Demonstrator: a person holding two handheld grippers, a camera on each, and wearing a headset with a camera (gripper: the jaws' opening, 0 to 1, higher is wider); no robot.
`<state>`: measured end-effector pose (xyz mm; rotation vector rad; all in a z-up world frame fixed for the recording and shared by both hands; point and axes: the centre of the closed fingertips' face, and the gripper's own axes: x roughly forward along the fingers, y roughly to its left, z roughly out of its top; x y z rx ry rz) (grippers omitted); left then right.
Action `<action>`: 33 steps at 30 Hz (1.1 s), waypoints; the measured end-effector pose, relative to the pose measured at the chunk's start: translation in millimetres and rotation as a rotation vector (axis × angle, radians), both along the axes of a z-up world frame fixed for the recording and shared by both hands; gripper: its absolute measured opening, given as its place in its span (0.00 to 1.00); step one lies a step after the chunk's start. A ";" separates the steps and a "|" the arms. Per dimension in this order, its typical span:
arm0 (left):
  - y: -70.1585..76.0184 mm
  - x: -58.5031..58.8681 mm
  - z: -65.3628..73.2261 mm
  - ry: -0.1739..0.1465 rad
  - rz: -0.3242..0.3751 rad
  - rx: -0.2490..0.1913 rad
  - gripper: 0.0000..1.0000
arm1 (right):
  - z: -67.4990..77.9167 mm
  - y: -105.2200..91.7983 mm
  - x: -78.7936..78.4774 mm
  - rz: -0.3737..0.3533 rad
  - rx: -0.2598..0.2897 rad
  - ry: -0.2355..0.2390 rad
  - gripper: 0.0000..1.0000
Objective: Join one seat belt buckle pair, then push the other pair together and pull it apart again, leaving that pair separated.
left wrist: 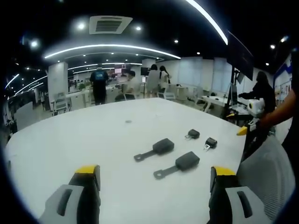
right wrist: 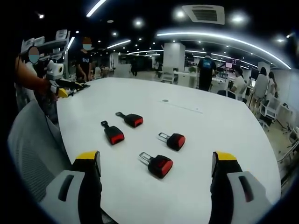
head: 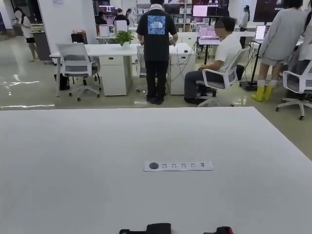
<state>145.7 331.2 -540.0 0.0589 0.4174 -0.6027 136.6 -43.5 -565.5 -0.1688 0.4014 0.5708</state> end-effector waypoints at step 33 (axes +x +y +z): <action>0.8 -0.7 -1.1 -0.008 0.002 0.001 1.00 | -0.6 -7.5 -2.6 -0.012 0.000 0.001 1.00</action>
